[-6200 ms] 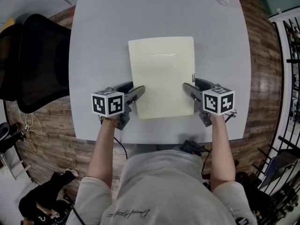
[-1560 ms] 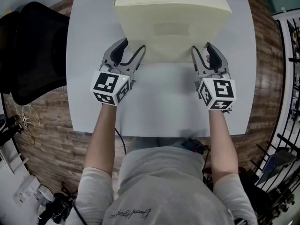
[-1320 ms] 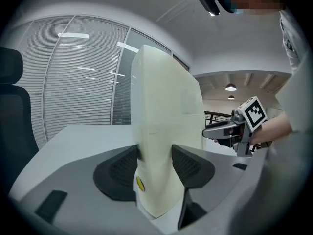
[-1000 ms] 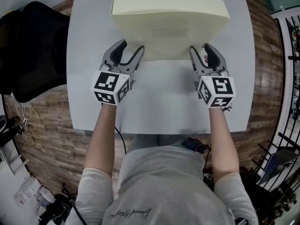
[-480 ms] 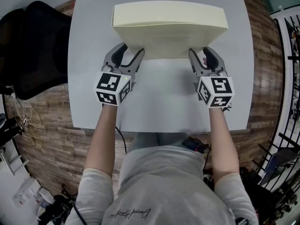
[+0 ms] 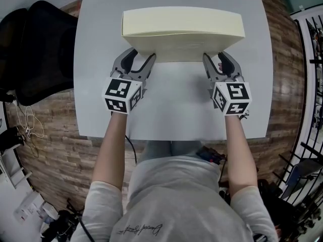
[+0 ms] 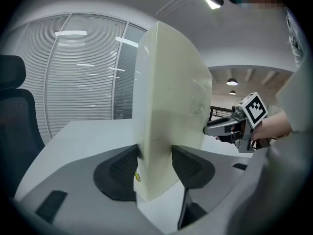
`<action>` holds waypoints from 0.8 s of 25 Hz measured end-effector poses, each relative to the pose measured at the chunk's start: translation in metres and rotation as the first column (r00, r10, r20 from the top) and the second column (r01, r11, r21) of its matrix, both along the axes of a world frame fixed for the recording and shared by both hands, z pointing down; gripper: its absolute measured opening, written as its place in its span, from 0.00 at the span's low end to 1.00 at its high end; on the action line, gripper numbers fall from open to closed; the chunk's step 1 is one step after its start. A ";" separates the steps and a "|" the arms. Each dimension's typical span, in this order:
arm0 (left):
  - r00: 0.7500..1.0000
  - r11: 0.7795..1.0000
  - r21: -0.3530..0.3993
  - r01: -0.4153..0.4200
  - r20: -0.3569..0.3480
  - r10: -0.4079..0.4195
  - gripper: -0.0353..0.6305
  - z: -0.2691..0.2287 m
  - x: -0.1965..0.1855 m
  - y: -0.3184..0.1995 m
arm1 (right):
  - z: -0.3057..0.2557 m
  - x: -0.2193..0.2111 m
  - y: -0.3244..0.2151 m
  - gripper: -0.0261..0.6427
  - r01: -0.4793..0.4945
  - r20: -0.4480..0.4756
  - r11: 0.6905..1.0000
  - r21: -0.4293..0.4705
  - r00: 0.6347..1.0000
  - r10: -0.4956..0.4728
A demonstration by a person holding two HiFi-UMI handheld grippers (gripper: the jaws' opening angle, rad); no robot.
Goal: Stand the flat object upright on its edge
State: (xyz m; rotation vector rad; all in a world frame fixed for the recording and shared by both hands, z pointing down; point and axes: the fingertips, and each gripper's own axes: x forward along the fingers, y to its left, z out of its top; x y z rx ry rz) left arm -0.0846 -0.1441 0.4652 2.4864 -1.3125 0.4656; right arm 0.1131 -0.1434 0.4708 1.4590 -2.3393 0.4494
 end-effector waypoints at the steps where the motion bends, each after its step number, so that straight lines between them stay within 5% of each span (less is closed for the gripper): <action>1: 1.000 1.000 -0.003 0.000 0.000 0.000 0.40 0.001 0.000 0.000 | 0.001 0.000 0.000 0.35 0.000 -0.002 1.000 -0.002 1.000 0.000; 20: 0.999 0.999 -0.032 -0.042 0.021 0.043 0.40 0.008 -0.004 0.000 | 0.007 -0.004 -0.001 0.35 0.034 -0.013 0.999 -0.033 0.999 -0.035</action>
